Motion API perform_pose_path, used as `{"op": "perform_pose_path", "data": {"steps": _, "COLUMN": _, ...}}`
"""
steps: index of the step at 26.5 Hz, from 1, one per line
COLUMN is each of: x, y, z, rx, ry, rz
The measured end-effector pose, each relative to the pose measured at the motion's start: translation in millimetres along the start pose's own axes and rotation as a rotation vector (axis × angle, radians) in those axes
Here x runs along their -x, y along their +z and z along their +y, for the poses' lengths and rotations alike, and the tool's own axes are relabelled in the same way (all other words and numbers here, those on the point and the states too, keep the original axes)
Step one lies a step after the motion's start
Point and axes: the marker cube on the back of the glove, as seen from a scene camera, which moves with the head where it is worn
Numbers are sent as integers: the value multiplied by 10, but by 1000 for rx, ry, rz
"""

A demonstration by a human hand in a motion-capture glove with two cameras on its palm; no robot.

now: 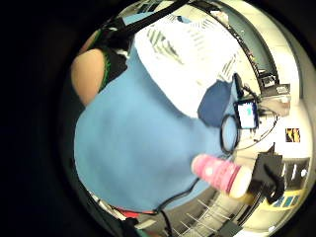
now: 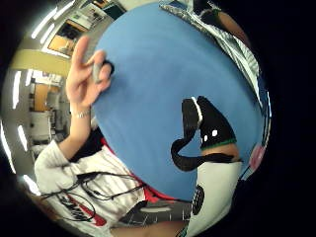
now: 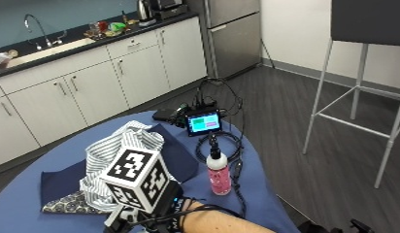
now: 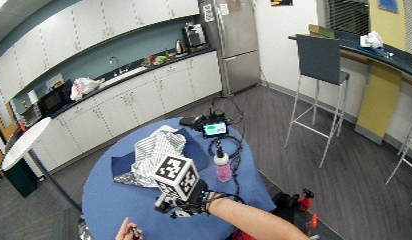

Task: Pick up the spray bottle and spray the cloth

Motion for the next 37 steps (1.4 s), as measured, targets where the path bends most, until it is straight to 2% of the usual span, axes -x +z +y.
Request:
{"op": "perform_pose_path", "data": {"steps": 8, "x": 0, "y": 1, "z": -236, "rx": 72, "ry": -3, "rz": -28}}
{"op": "perform_pose_path", "data": {"steps": 25, "x": -334, "y": -508, "z": -403, "rx": 21, "ry": 57, "rz": -18}}
{"op": "perform_pose_path", "data": {"steps": 32, "x": -427, "y": -540, "z": -262, "rx": 16, "ry": 82, "rz": 6}}
{"op": "perform_pose_path", "data": {"steps": 37, "x": -499, "y": -556, "z": 27, "rx": -7, "ry": 106, "rz": 19}}
